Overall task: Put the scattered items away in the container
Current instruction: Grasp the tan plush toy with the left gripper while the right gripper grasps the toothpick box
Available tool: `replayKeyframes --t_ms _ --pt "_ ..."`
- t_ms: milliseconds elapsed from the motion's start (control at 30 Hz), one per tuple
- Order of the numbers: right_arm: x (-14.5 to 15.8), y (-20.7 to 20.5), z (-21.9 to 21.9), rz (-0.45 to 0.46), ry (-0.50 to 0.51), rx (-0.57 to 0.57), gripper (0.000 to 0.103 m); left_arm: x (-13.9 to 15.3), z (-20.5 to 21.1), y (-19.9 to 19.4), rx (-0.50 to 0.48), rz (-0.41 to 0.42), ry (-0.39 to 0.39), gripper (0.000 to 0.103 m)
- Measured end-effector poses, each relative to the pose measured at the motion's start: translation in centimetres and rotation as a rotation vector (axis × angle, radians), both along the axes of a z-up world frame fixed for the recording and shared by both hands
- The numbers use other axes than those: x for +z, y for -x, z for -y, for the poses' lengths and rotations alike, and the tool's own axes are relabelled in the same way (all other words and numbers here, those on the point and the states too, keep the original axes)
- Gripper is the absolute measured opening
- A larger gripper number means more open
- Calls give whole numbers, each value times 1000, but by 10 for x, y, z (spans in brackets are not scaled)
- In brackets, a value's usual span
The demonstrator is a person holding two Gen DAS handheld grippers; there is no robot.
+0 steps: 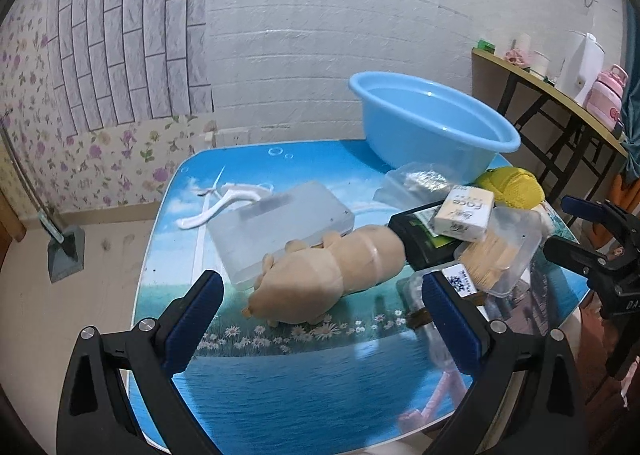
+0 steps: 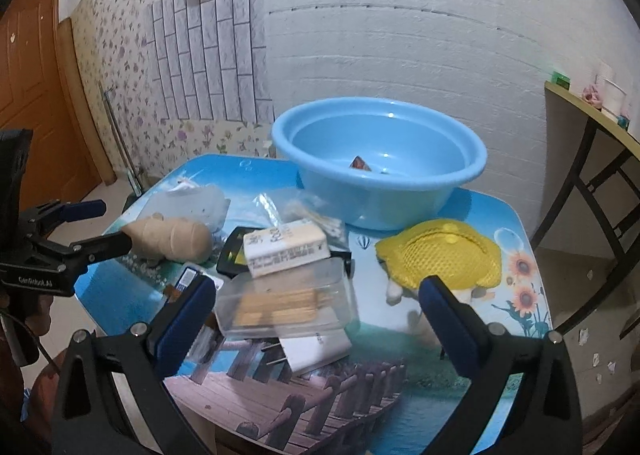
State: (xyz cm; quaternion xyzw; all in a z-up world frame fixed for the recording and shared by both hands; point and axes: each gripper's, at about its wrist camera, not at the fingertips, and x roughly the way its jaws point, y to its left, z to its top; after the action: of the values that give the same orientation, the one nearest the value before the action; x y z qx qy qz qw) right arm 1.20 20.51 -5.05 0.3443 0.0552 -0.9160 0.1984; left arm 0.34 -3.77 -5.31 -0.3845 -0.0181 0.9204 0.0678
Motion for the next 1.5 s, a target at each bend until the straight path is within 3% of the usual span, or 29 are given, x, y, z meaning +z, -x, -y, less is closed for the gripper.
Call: replayKeyframes --t_ms 300,667,733,867,1133,1200,1500 --pt "-9 5 8 14 -12 25 103 -17 4 12 3 36 -12 100" --pt "-23 7 30 20 -104 77 103 -31 4 24 -14 63 0 100" --pt "-24 9 30 28 -106 74 103 -34 6 26 -14 68 2 94" --pt "-25 11 32 40 -103 75 103 -35 8 26 -18 70 -5 59" --pt "-36 19 38 87 -130 67 103 -34 9 21 -33 64 -10 55" --pt "-35 16 35 83 -102 76 96 -33 9 19 -34 63 -6 55" --pt "-27 15 12 84 -45 32 95 -27 7 1 -29 66 23 55"
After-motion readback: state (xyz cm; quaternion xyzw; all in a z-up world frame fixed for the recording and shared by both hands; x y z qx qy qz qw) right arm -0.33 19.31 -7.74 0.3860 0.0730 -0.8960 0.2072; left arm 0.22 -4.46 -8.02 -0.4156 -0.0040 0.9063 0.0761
